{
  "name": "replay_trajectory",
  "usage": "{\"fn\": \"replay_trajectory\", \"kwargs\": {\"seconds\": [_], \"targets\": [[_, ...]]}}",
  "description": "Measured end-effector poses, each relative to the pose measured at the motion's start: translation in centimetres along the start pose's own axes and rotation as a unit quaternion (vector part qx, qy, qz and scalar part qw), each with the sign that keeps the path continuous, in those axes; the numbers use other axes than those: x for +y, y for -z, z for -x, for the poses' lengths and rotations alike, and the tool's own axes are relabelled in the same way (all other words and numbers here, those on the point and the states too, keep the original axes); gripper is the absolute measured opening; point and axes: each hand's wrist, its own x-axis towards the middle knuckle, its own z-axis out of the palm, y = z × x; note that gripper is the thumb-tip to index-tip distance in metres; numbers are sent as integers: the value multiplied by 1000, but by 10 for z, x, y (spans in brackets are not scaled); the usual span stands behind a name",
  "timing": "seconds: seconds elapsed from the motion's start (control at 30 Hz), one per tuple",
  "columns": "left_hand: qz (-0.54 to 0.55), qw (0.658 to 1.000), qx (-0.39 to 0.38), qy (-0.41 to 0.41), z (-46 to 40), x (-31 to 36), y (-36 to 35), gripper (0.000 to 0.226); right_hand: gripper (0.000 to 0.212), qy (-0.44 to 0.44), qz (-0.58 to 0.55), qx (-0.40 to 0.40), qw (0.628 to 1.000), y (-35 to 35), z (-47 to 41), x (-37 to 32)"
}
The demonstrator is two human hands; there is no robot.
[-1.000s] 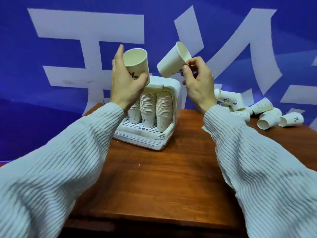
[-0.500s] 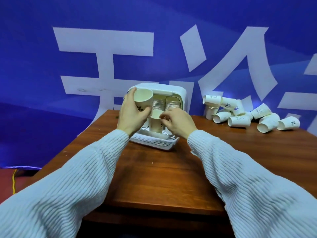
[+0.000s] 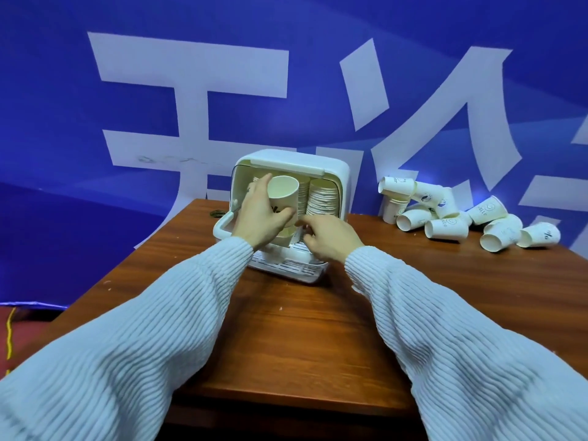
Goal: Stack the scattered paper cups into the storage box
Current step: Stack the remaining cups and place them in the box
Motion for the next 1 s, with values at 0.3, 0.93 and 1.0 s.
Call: {"fn": "replay_trajectory", "kwargs": {"seconds": [0.3, 0.93, 1.0], "targets": [[-122, 990, -72, 12, -6, -21, -21, 75, 26, -7, -58, 20, 998, 1, 9, 18], [-333, 928, -159, 42, 22, -32, -28, 125, 36, 95, -75, 30, 992, -26, 41, 32], [-337, 929, -145, 57, 26, -22, -39, 123, 34, 94, -60, 33, 993, -23, 41, 43]]}}
